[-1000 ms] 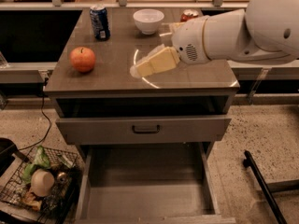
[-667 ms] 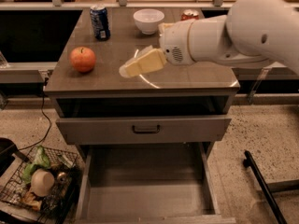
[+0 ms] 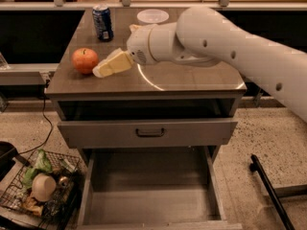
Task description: Place apple into middle drawer
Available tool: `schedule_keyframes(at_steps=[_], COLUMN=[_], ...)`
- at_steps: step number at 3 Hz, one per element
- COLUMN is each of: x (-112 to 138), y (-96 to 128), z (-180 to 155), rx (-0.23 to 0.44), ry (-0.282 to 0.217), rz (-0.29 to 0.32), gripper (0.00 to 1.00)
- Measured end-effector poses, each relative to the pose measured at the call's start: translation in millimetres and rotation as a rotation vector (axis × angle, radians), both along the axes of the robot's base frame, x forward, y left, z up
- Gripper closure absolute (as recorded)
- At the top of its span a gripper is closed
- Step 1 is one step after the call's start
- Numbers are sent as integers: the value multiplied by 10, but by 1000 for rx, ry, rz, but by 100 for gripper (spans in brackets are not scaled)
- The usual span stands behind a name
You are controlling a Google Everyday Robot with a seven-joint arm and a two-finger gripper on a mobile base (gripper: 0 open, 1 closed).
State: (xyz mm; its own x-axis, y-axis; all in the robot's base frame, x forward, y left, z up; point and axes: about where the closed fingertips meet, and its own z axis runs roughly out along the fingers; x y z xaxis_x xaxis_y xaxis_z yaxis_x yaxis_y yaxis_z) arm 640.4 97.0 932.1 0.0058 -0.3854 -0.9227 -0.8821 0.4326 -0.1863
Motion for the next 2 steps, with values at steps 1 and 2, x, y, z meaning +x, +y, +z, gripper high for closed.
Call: schedule_keyframes(at_steps=[1, 2], x=[279, 382], y=[345, 593], z=[-203, -355], rx=[6, 45], ry=[10, 32], rz=[27, 66], gripper=[0, 0])
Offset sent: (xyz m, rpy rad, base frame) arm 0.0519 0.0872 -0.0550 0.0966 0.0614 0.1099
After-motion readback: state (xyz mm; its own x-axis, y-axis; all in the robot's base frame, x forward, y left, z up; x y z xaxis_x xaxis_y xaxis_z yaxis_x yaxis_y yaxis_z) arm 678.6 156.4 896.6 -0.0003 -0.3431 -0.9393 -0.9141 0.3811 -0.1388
